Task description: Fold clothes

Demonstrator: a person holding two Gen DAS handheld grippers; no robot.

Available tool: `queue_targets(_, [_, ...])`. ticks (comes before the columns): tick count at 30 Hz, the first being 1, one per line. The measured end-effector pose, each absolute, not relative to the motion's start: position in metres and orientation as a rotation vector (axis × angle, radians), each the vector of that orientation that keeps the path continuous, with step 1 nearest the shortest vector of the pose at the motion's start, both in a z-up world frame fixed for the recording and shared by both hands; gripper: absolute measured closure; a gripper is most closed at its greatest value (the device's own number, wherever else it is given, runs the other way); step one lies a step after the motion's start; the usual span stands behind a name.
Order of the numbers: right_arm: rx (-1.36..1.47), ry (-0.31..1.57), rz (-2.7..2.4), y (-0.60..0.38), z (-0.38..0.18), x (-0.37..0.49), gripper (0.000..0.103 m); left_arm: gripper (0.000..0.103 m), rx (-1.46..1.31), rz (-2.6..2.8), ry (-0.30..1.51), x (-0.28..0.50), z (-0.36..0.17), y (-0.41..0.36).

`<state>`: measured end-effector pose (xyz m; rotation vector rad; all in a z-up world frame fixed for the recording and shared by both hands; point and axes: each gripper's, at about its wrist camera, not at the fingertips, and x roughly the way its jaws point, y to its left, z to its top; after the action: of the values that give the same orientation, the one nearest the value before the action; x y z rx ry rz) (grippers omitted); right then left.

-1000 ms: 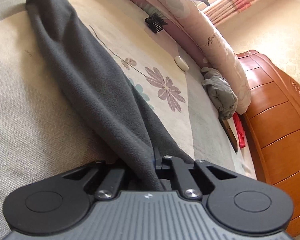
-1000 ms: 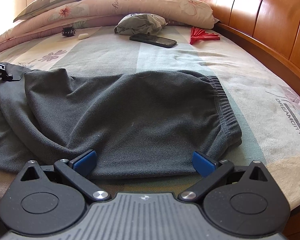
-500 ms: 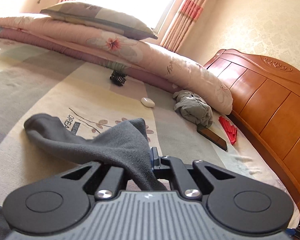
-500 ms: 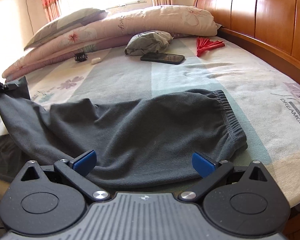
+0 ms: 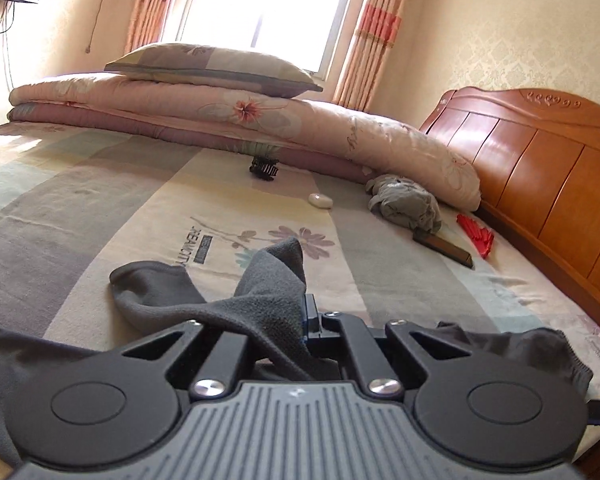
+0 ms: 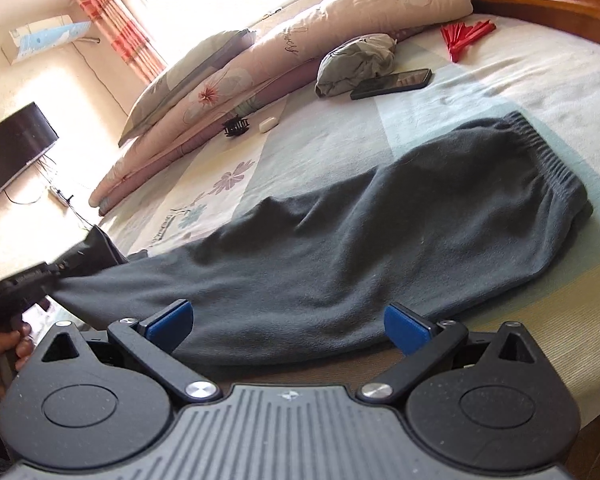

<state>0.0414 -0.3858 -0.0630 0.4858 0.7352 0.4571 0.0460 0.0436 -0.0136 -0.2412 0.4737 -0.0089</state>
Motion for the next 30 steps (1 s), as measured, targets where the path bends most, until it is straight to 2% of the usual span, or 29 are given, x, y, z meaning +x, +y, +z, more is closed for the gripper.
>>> queue_targets(9, [0.551,0.764,0.464,-0.390,-0.069,0.041,0.000,0.100,-0.264,-0.010,0.492,0.033,-0.016,0.047])
queue_targets(11, [0.552,0.765,0.459,-0.390,-0.070,0.043,0.000,0.100,-0.186,0.002,0.481,0.032,-0.015,0.042])
queue_targets(16, [0.513,0.755,0.423,-0.386,-0.069,0.045,0.000,0.099,-0.238,0.037,0.553,0.034,-0.036,0.049])
queue_targets(24, [0.063,0.694,0.298,-0.334,-0.057,0.056,0.000,0.099,-0.196,0.051,0.618,0.037,-0.063,0.054])
queue_targets(30, [-0.097,0.773,0.293,-0.300,-0.093,0.068,0.000,0.092,-0.316,0.037,0.673,0.037,-0.089,0.075])
